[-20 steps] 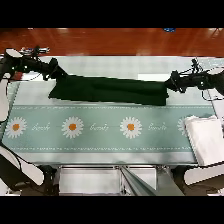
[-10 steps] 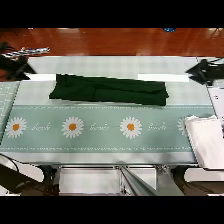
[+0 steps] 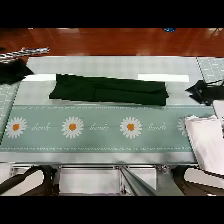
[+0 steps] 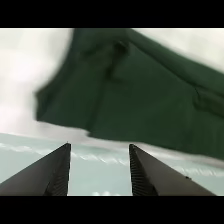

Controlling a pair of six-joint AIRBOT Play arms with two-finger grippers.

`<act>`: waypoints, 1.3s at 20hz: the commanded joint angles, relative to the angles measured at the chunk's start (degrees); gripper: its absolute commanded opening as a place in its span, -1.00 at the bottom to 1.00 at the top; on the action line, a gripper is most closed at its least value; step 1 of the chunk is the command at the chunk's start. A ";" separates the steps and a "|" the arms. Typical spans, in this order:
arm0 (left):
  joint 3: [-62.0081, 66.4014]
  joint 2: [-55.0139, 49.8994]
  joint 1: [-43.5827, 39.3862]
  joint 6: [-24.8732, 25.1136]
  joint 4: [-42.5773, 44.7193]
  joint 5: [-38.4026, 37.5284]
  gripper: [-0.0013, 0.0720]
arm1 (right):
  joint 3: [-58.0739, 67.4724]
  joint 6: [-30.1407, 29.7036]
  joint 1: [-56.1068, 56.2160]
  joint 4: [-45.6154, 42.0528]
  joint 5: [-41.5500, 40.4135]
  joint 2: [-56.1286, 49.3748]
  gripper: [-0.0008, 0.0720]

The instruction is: Fold the shirts.

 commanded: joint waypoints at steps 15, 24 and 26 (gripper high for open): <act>-16.61 3.63 -16.85 0.70 -3.21 11.02 0.27 | 14.51 -2.82 19.08 12.92 0.28 -17.92 -0.88; -14.67 0.26 -24.52 6.60 -8.76 15.30 -0.92 | 7.80 3.21 18.40 -8.83 13.46 15.54 -0.89; -10.62 -4.92 -28.22 6.56 -8.81 15.30 -0.92 | 2.82 4.33 18.40 -9.77 15.21 26.29 -0.89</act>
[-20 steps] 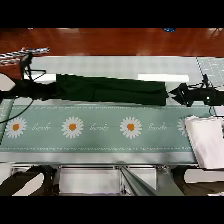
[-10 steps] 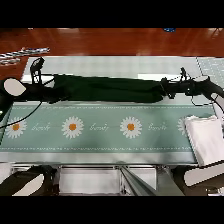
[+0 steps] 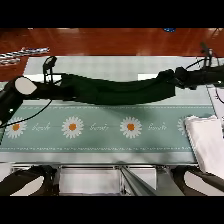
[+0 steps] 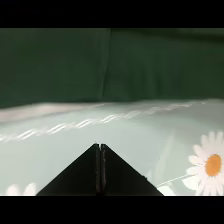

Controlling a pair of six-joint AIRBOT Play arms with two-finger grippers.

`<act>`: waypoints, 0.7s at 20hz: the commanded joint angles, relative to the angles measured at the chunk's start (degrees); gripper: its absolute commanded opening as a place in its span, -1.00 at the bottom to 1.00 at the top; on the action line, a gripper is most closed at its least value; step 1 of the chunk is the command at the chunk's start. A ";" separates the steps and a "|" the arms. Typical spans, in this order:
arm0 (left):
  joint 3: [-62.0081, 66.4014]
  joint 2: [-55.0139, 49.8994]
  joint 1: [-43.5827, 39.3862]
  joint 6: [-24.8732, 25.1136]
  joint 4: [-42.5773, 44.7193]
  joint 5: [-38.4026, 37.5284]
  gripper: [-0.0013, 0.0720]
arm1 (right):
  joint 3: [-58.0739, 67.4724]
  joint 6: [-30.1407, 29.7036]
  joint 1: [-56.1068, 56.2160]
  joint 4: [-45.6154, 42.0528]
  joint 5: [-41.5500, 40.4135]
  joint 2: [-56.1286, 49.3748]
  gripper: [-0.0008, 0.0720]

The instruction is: Fold the shirts.

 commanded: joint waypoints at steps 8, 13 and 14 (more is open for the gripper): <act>29.31 -32.87 -22.51 -3.96 -6.27 -5.75 -0.92 | -13.86 10.38 0.00 -4.87 11.54 38.49 -0.88; 40.46 -43.67 -34.18 -3.93 -12.11 -11.78 -0.92 | -13.86 10.97 0.00 -4.98 11.37 39.52 -0.88; 40.59 -44.68 -36.11 -3.45 -14.03 -12.26 -0.92 | -13.86 10.97 0.00 -5.01 11.28 39.52 -0.88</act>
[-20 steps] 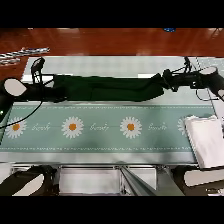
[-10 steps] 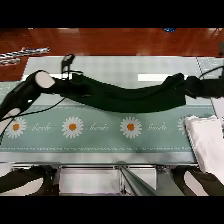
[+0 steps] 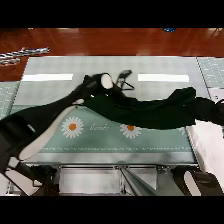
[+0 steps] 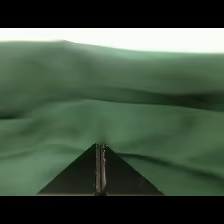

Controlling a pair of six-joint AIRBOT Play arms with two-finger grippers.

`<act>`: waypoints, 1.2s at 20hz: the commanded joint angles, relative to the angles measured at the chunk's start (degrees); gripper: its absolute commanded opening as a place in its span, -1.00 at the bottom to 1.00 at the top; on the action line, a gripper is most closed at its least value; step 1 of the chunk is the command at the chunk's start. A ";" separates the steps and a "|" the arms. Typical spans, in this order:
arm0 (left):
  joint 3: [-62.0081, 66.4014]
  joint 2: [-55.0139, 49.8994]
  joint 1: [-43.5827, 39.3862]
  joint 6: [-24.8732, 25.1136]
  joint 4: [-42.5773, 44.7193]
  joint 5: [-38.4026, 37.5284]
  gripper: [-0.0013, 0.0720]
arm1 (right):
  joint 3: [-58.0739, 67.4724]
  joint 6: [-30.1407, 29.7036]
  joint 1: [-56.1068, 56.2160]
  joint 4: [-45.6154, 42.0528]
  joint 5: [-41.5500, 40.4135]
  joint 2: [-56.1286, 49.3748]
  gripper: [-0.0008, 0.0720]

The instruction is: Fold the shirts.

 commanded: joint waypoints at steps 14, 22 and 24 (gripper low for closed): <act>-0.72 13.70 23.74 4.52 2.21 -11.19 -0.92 | 2.21 -0.02 16.63 7.72 -15.98 -17.42 -0.88; -30.38 48.59 48.87 9.27 5.29 -8.00 -0.92 | 29.90 -1.51 33.38 11.87 -23.80 -56.30 -0.89; -37.83 54.31 49.77 9.22 5.25 -6.27 -0.92 | 35.45 -1.49 35.34 13.81 -23.98 -63.73 -0.88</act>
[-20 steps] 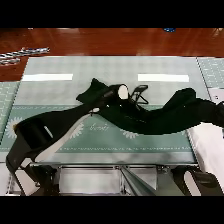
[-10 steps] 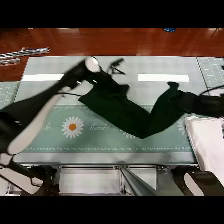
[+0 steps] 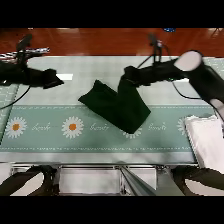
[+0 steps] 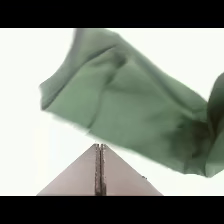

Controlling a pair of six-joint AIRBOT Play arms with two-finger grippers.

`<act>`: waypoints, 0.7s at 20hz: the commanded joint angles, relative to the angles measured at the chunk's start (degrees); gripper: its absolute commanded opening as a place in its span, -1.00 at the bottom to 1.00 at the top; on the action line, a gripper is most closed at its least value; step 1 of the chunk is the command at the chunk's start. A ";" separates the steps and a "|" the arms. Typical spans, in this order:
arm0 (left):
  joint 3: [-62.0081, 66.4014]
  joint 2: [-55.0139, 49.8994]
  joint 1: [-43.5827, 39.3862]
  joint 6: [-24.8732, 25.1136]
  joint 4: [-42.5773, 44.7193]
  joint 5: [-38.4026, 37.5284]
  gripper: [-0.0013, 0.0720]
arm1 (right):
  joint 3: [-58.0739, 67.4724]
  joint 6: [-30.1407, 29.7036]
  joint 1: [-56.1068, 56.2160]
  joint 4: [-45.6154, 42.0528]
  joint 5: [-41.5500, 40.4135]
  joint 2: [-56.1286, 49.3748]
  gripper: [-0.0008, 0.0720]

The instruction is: Fold the shirts.

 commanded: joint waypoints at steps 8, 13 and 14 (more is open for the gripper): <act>-25.29 12.66 0.72 1.51 -2.54 7.56 -0.92 | 21.90 -0.87 8.00 12.70 -2.23 -28.41 -0.05; -25.35 12.55 1.36 1.49 -2.54 10.91 -0.92 | 22.12 -1.22 2.95 13.35 8.59 -25.40 0.13; -24.28 12.57 2.78 1.46 -2.54 10.19 -0.92 | 22.12 -1.25 0.26 12.11 13.16 -23.10 0.13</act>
